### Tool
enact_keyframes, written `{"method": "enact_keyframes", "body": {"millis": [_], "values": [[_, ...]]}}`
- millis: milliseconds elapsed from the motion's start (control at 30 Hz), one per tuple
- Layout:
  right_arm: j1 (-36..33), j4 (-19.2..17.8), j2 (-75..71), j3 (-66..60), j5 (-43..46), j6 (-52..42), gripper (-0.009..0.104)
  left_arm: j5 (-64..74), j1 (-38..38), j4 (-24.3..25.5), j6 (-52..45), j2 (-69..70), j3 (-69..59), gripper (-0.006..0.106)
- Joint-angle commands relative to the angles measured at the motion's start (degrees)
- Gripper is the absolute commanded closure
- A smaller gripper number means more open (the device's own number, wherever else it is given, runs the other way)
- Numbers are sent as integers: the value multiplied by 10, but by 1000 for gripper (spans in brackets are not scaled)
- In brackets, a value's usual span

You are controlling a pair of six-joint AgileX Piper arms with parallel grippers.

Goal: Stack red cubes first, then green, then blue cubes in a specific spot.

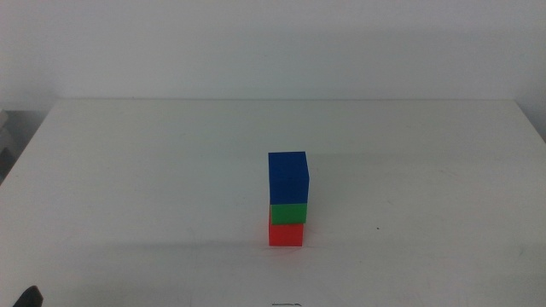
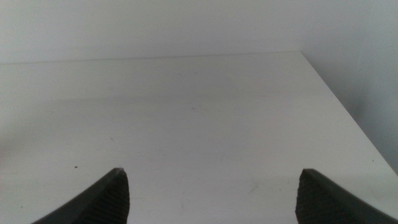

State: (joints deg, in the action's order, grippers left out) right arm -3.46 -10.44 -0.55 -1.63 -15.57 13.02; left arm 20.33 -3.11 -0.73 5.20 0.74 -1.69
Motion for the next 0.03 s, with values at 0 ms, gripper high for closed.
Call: {"method": "enact_keyframes", "body": {"millis": [0], "values": [[3, -9, 0, 10, 42, -10, 1, -47, 3, -5, 7, 13, 2, 7]]}}
